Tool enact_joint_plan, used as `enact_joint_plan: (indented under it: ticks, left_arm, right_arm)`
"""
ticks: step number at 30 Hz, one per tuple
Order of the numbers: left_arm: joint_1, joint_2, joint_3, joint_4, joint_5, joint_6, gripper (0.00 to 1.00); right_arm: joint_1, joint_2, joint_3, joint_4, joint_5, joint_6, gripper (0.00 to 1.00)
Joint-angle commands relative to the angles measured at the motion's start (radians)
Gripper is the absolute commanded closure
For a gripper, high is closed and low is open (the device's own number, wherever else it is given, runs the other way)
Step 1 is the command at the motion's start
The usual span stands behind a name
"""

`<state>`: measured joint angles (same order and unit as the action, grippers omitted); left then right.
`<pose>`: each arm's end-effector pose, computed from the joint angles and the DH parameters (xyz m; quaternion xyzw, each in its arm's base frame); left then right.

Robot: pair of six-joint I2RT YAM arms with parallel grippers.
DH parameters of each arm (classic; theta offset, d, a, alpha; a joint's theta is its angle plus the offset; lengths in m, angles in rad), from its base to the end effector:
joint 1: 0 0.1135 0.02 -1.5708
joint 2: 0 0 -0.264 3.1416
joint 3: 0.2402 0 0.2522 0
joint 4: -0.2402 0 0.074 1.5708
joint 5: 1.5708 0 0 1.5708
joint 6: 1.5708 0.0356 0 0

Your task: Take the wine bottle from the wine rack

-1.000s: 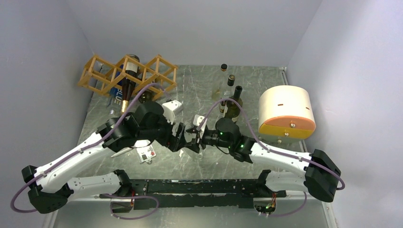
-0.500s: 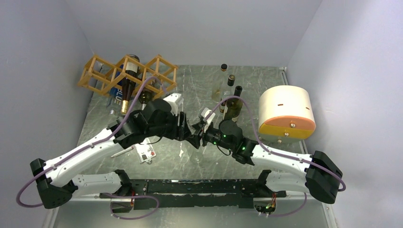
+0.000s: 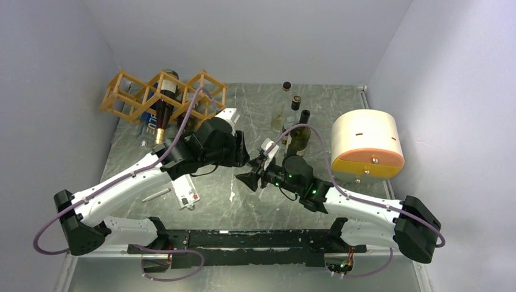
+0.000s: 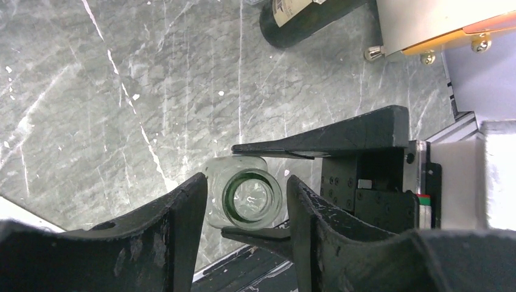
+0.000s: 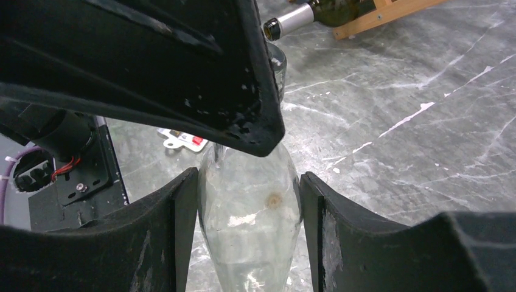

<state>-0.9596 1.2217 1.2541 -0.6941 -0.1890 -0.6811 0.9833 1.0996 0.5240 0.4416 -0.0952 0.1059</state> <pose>0.1538 -0.2079 0.3625 0.0831 0.8915 -0.2619 0.3601 0.1340 0.2073 0.2511 -0.3478 0.6675 0.3712 0.5438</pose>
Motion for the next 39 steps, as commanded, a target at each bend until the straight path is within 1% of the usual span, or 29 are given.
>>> enact_joint_plan:
  ticks: [1, 3, 5, 7, 8, 11, 14, 16, 20, 25, 29, 32, 34, 37, 38, 39]
  left_arm:
    - [-0.002, 0.022, 0.026, 0.046, 0.007, 0.019, 0.48]
    - [-0.004, 0.03, 0.033, 0.049, 0.007, 0.036, 0.62]
    - [-0.003, 0.033, 0.046, 0.043, 0.004, 0.057, 0.76]
    - [-0.004, 0.03, 0.056, 0.038, 0.001, 0.079, 0.88]
    - [-0.004, 0.028, 0.062, 0.031, -0.002, 0.087, 0.92]
    - [-0.004, 0.023, 0.073, 0.024, 0.013, 0.124, 0.93]
    - [-0.003, 0.027, 0.088, 0.015, 0.035, 0.148, 0.93]
    - [-0.004, 0.028, 0.09, 0.015, 0.049, 0.159, 0.93]
    - [-0.003, 0.027, 0.087, 0.013, 0.057, 0.18, 0.93]
    - [-0.004, 0.029, 0.105, -0.019, 0.037, 0.212, 0.93]
    - [-0.002, 0.02, 0.102, -0.015, 0.044, 0.234, 0.93]
    - [-0.003, 0.016, 0.095, -0.006, 0.056, 0.245, 0.93]
    - [-0.002, 0.015, 0.092, -0.004, 0.061, 0.247, 0.92]
    - [-0.003, 0.01, 0.086, 0.003, 0.067, 0.249, 0.89]
    - [-0.003, 0.005, 0.084, 0.006, 0.069, 0.249, 0.87]
    - [-0.003, 0.001, 0.081, 0.009, 0.069, 0.249, 0.84]
  right_arm:
    - [0.002, -0.026, -0.009, 0.025, 0.013, 0.018, 0.8]
    - [0.002, -0.023, -0.007, 0.018, 0.02, 0.026, 0.79]
    - [0.003, -0.021, -0.004, 0.005, 0.027, 0.038, 0.76]
    - [0.002, -0.021, 0.009, -0.019, 0.04, 0.051, 0.69]
    - [0.002, -0.021, 0.018, -0.043, 0.05, 0.059, 0.63]
    - [0.002, -0.019, 0.053, -0.096, 0.08, 0.086, 0.44]
    - [0.002, -0.006, 0.1, -0.141, 0.095, 0.108, 0.3]
    - [0.002, 0.01, 0.13, -0.167, 0.087, 0.103, 0.24]
    - [0.002, 0.046, 0.157, -0.182, 0.058, 0.06, 0.17]
    - [0.002, 0.078, 0.161, -0.224, 0.02, -0.009, 0.15]
    - [0.002, 0.1, 0.171, -0.236, 0.018, -0.027, 0.18]
    - [0.002, 0.112, 0.17, -0.196, 0.027, -0.012, 0.2]
    - [0.002, 0.124, 0.165, -0.151, -0.004, -0.009, 0.21]
    - [0.001, 0.149, 0.164, -0.107, -0.014, 0.001, 0.25]
    - [0.001, 0.157, 0.165, -0.097, -0.012, 0.004, 0.28]
    - [0.002, 0.165, 0.167, -0.091, -0.011, 0.004, 0.33]
